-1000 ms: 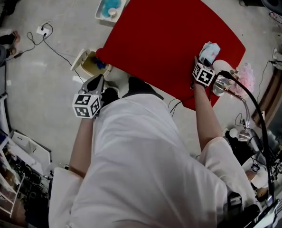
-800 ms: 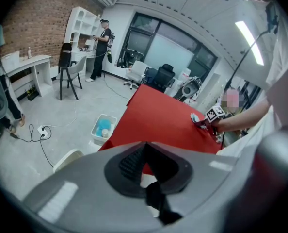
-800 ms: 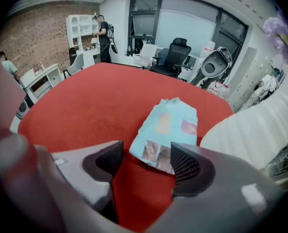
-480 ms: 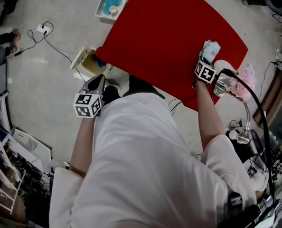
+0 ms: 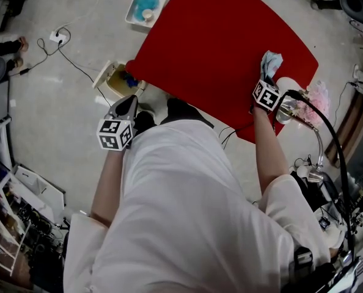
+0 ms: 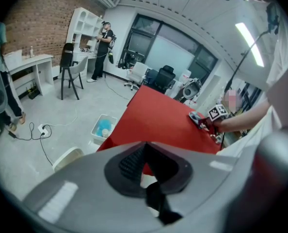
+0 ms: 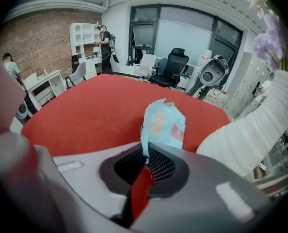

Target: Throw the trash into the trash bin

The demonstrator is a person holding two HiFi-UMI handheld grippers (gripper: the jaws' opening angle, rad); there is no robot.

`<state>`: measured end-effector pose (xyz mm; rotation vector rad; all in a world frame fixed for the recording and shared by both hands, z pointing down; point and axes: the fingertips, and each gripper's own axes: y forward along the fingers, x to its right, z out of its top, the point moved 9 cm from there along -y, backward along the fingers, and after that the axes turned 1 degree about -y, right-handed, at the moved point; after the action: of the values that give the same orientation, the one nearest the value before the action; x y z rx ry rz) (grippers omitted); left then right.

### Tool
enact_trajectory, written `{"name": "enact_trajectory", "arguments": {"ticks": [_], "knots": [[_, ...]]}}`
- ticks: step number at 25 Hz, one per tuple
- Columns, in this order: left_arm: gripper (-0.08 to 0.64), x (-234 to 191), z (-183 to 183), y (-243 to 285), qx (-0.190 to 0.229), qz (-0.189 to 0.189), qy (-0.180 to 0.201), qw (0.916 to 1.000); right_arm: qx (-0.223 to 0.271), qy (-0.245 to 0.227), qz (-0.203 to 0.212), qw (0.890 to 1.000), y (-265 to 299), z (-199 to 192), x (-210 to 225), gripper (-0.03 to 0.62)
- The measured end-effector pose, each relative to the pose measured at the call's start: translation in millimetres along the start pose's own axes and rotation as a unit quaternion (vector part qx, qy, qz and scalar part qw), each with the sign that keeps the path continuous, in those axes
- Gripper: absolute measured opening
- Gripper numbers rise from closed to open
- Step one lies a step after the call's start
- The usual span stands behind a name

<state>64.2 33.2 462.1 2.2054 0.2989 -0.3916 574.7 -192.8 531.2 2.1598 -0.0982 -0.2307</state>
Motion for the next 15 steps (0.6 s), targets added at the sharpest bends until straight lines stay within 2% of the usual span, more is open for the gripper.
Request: {"name": "enact_trajectory", "arguments": {"ticks": [6, 15], "knots": [[0.005, -5.8, -17.5, -20.2, 0.012, 0.008, -0.007, 0.9999, 0.035, -0.012, 0.033, 0.999, -19.6, 5.1, -32.6, 0.008], [0.005, -24.1, -41.0, -56.1, 0.037, 0.025, -0.031, 0.9985, 0.055, -0.053, 0.110, 0.991, -38.5, 17.3, -116.0, 0.008]]}}
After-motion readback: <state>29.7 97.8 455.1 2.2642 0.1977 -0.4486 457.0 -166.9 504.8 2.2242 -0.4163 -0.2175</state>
